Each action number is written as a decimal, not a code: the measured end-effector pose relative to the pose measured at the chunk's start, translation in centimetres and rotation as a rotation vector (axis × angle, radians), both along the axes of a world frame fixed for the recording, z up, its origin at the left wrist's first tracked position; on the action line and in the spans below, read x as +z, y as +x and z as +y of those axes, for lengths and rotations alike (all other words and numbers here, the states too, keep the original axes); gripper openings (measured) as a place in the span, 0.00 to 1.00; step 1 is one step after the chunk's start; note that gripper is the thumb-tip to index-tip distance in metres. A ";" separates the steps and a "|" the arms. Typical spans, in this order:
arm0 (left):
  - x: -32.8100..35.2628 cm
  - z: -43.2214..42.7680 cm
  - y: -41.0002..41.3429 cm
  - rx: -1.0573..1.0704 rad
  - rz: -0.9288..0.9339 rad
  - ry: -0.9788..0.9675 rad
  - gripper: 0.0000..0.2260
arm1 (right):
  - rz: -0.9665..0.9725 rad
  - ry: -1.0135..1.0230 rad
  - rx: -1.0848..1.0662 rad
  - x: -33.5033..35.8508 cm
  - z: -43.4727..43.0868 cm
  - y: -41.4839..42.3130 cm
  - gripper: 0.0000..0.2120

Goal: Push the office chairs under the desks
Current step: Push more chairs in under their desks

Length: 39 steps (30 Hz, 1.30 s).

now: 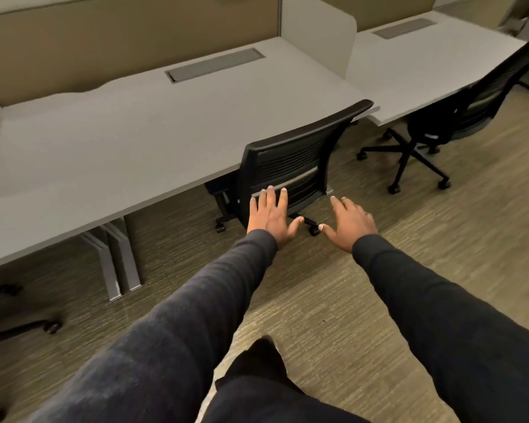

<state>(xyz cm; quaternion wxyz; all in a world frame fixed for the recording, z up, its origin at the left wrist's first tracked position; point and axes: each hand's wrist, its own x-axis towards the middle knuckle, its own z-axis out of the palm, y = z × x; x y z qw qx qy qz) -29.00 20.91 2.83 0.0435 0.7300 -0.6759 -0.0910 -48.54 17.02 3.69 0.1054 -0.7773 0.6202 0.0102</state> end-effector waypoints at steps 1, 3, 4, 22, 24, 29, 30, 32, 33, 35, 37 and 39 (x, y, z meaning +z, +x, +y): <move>0.7 -1.5 -0.3 0.024 0.003 -0.025 0.38 | -0.007 -0.015 0.007 0.4 -1.7 -0.2 0.39; 2.1 -4.7 -0.4 0.069 0.000 -0.055 0.39 | -0.024 -0.045 0.016 1.2 -5.0 -0.4 0.39; 2.8 -6.5 -0.3 0.093 -0.001 -0.068 0.39 | -0.025 -0.056 0.024 1.6 -6.7 -0.5 0.39; 4.0 -25.0 2.9 0.328 -0.046 0.250 0.18 | 0.038 -0.049 0.244 3.5 -29.2 -1.7 0.41; 4.0 -24.5 2.8 0.344 -0.066 0.233 0.18 | 0.052 -0.031 0.288 3.2 -30.6 -1.3 0.41; 3.6 -23.0 1.7 0.371 -0.076 0.225 0.17 | 0.228 -0.031 0.397 2.8 -32.1 0.0 0.39; 3.5 -22.7 1.4 0.379 -0.076 0.227 0.17 | 0.280 -0.047 0.436 2.7 -32.2 0.2 0.38; 3.4 -22.2 0.7 0.403 -0.067 0.219 0.18 | 0.311 -0.067 0.533 2.6 -32.5 1.0 0.36; 3.4 -21.9 0.4 0.412 -0.064 0.207 0.19 | 0.307 -0.058 0.594 2.6 -32.7 1.4 0.34; 3.4 -21.1 -0.4 0.409 -0.072 0.189 0.20 | 0.298 -0.021 0.718 2.8 -32.5 2.2 0.31; 3.4 -20.4 -1.3 0.406 -0.074 0.187 0.20 | 0.277 -0.015 0.790 2.8 -32.1 2.0 0.28; 3.4 -19.4 -1.7 0.413 -0.061 0.203 0.21 | 0.256 -0.032 0.822 2.7 -31.2 1.4 0.26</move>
